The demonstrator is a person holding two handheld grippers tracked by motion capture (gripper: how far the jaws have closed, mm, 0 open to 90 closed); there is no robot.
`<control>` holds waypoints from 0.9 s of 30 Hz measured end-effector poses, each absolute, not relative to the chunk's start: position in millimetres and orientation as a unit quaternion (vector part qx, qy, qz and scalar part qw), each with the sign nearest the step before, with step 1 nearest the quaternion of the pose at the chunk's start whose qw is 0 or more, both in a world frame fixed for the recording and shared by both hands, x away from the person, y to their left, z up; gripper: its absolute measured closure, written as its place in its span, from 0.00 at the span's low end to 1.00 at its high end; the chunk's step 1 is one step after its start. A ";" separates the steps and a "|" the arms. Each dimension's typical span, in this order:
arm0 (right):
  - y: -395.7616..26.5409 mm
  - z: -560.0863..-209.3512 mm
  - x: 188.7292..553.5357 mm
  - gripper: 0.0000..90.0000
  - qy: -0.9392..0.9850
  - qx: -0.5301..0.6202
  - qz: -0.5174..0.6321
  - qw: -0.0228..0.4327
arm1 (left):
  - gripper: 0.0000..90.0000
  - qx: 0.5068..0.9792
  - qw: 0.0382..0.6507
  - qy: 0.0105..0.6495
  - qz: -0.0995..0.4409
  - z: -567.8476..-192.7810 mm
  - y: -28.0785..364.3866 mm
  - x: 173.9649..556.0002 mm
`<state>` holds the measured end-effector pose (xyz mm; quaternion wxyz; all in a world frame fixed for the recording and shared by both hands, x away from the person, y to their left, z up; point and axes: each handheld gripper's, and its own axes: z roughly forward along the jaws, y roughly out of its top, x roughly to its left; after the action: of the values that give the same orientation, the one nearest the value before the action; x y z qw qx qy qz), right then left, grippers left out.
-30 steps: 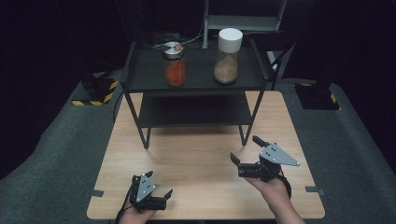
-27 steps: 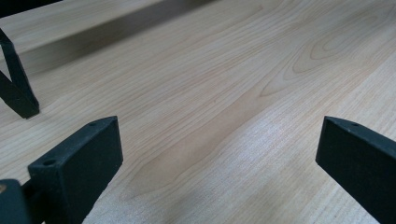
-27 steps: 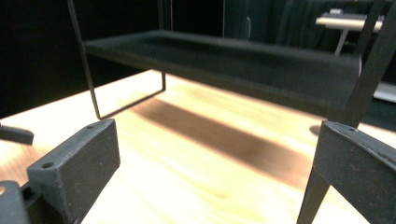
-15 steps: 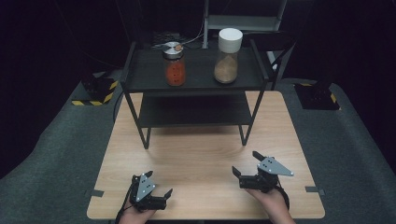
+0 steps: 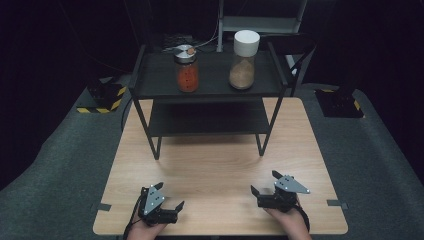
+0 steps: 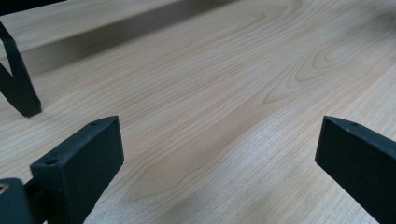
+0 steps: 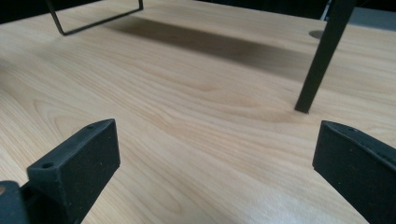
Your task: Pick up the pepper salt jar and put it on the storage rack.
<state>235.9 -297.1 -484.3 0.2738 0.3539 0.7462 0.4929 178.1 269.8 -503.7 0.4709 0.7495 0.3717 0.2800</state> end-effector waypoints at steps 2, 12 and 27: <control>-297.1 -485.9 234.7 0.00 0.751 0.352 0.483 0.280 | 0.01 0.749 0.472 0.370 0.281 -504.2 270.1 177.5; -296.2 -487.5 228.8 0.02 0.763 0.334 0.464 0.302 | 0.01 0.748 0.475 0.360 0.291 -506.7 270.2 173.0; -306.7 -492.8 221.5 0.02 0.749 0.336 0.479 0.309 | 0.01 0.733 0.494 0.365 0.294 -512.6 277.6 167.1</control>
<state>221.5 -306.7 -492.8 0.3095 0.3364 0.7493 0.4792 167.1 277.6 -512.6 0.4935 0.7326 0.3647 0.2944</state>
